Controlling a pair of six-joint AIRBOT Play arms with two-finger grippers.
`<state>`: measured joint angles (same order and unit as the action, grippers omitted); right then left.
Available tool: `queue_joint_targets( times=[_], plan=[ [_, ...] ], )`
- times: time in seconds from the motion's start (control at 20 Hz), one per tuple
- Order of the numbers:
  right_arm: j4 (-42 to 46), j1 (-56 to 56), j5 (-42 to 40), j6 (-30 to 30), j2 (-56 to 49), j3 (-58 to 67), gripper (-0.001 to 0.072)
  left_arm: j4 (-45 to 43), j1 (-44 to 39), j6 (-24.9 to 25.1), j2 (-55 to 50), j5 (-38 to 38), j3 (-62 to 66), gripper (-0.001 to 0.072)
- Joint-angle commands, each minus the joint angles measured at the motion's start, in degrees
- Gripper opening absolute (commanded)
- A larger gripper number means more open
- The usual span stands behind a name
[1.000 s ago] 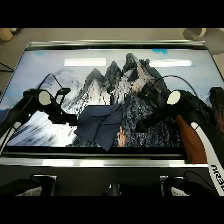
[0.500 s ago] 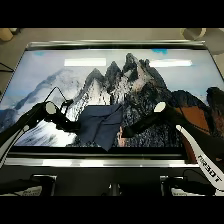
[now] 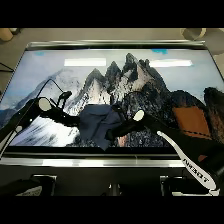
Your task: Fold the shirts.
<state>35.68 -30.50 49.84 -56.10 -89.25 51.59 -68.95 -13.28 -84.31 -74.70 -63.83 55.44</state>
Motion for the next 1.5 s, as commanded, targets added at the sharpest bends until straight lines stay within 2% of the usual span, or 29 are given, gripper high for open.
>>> queue_joint_targets(
  times=[0.0, 0.05, 0.15, 0.25, 0.35, 0.45, 0.55, 0.75, 0.9, 1.0, 1.15, 1.25, 1.3, 1.4, 1.45],
  plan=[
    [-3.5, -2.7, -3.0, -2.6, -0.2, 0.3, 0.0024, 0.4, 0.0, 0.3, 4.0, 0.3, 0.3, 0.0027],
    [-2.9, -2.4, -2.1, -1.9, 0.5, 0.6, 0.0024, 0.4, 0.0, 0.3, 5.4, 0.4, 0.4, 0.0026],
    [4.0, -1.5, -0.3, -1.3, 4.3, 2.4, 0.0024, 0.2, 0.1, 0.3, 8.6, 0.5, 2.8, 0.0026],
    [17.5, 1.0, 2.1, -1.6, 11.9, 5.7, 0.0023, -2.1, 0.1, 0.3, 13.0, 1.1, 9.8, 0.0026],
    [34.4, 5.4, 6.4, -5.3, 22.3, 11.9, 0.0023, -6.6, 0.1, -0.4, 17.3, 2.4, 20.5, 0.0026],
    [45.5, 9.9, 8.1, -6.7, 33.0, 19.6, 0.0023, -11.6, 0.1, -4.9, 21.0, 4.4, 32.5, 0.0026],
    [51.4, 13.0, 6.6, -6.7, 41.9, 26.9, 0.0023, -14.0, 0.1, -9.4, 24.4, 7.8, 42.4, 0.0026],
    [55.0, 14.4, 5.7, -6.8, 54.0, 35.2, 0.0023, -14.8, 0.0, -11.0, 31.1, 12.7, 48.9, 0.0026],
    [60.3, 14.4, 9.9, -11.8, 58.4, 35.3, 0.0023, -18.4, 0.0, -13.5, 33.1, 6.7, 48.8, 0.0026],
    [63.6, 14.4, 19.2, -13.6, 58.6, 35.2, 0.0023, -20.5, 0.0, -13.5, 32.9, 1.3, 48.7, 0.0026],
    [64.3, 14.4, 39.7, -14.0, 54.9, 34.3, 0.0024, -22.4, 0.0, -13.5, 32.3, -0.9, 43.0, 0.0026],
    [62.7, 14.4, 50.1, -16.1, 52.2, 27.2, 0.0024, -21.9, 0.0, -13.5, 32.0, -0.7, 34.5, 0.0026],
    [60.9, 14.4, 52.2, -16.1, 51.9, 20.9, 0.0025, -21.4, 0.0, -13.5, 31.9, -0.6, 28.8, 0.0026],
    [57.7, 14.4, 49.5, -16.1, 52.3, 5.0, 0.0025, -19.0, 0.0, -13.5, 31.7, 2.3, 16.1, 0.0026],
    [56.2, 14.4, 45.0, -16.0, 52.3, -2.8, 0.0025, -16.8, 0.0, -13.5, 31.6, 5.2, 9.9, 0.0026]
  ],
)
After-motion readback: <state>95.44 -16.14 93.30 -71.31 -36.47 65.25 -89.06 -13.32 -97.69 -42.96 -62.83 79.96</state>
